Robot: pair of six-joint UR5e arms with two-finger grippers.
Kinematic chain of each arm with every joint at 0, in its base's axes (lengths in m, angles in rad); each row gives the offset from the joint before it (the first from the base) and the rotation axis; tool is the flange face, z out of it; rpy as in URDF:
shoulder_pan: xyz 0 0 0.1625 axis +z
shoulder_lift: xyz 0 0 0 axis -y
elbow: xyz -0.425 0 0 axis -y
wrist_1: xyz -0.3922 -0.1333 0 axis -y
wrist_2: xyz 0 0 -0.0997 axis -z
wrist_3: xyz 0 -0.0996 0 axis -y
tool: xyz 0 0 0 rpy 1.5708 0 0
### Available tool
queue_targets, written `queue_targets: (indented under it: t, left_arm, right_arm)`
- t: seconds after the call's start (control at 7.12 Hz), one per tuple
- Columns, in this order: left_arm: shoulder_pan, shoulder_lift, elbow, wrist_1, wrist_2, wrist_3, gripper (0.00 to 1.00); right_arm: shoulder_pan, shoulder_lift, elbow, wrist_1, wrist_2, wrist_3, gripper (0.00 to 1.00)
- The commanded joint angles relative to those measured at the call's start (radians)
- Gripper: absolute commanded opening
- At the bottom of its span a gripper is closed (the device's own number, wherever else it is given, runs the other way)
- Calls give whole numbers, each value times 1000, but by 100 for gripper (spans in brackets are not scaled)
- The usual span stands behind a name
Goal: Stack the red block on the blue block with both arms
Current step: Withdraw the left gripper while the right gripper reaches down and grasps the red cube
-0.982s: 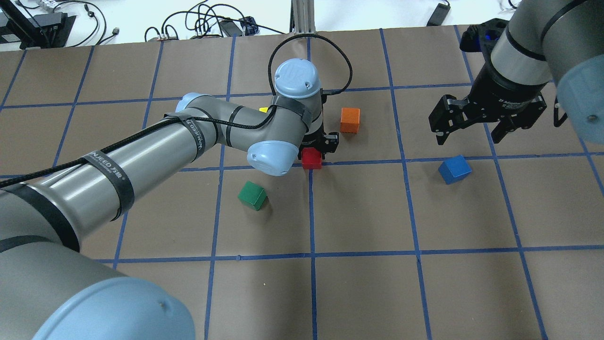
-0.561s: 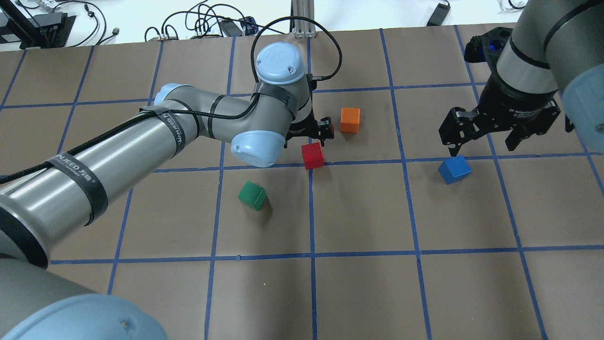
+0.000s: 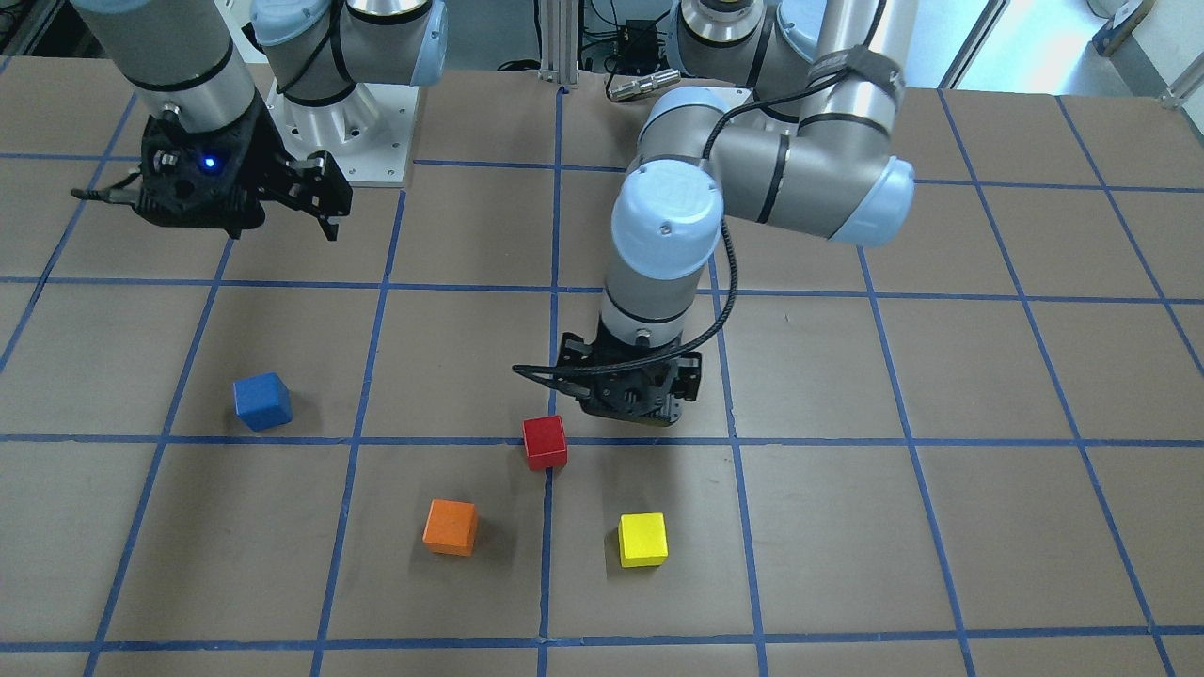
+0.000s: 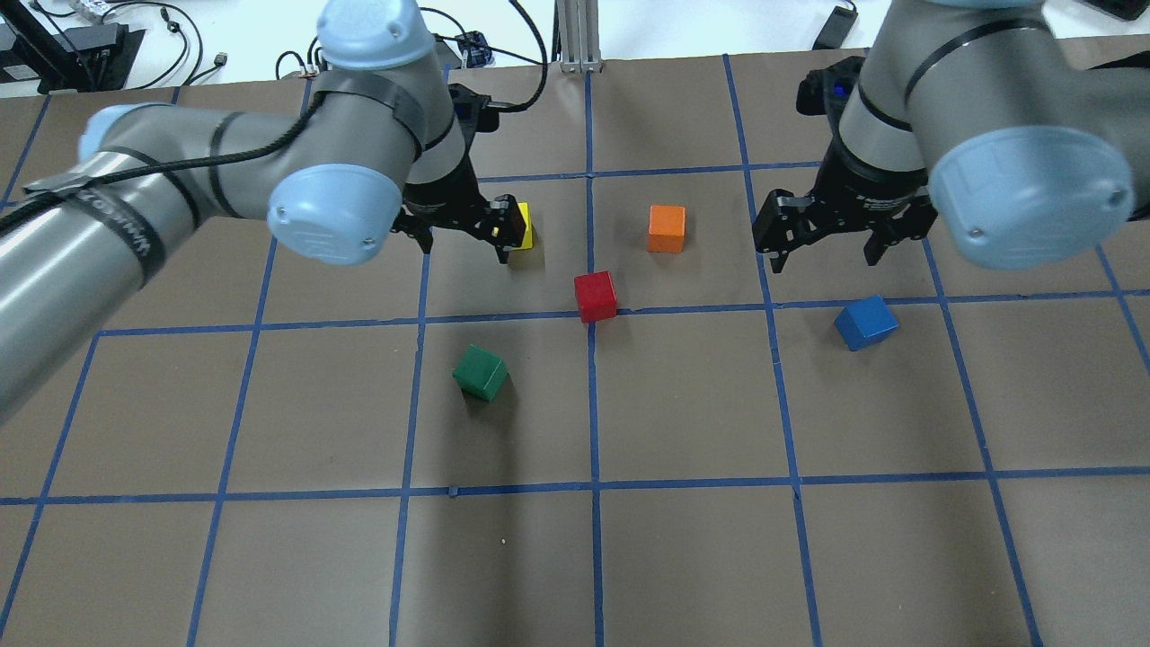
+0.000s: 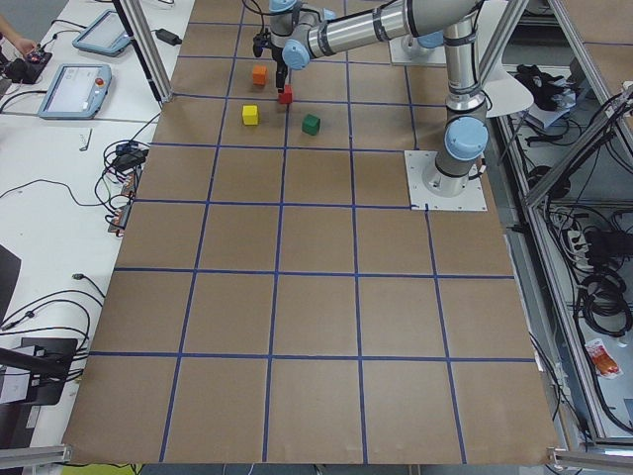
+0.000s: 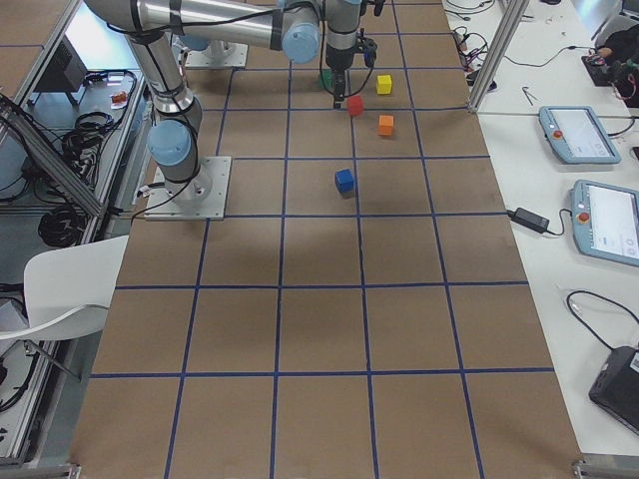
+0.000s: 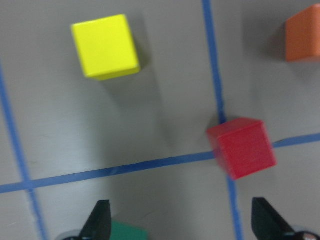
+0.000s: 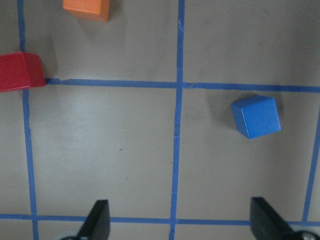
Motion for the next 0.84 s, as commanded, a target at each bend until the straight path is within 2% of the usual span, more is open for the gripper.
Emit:
queue_targets:
  t: [0.0, 0.14, 0.28, 0.42, 0.7]
  left_arm:
    - [68, 162, 0, -136, 3, 89, 100]
    - [68, 225, -2, -214, -3, 89, 100]
    - [65, 275, 1, -231, -15, 88, 100]
    - [69, 279, 25, -221, -30, 77, 100]
    - [71, 236, 149, -281, -7, 74, 100]
  right_arm:
    - [72, 106, -1, -171, 4, 50, 100]
    - [113, 141, -1, -242, 4, 172, 100]
    - [176, 205, -1, -334, 4, 199, 100]
    - [219, 311, -12, -470, -8, 203, 100]
    - [279, 376, -41, -517, 1, 213, 100]
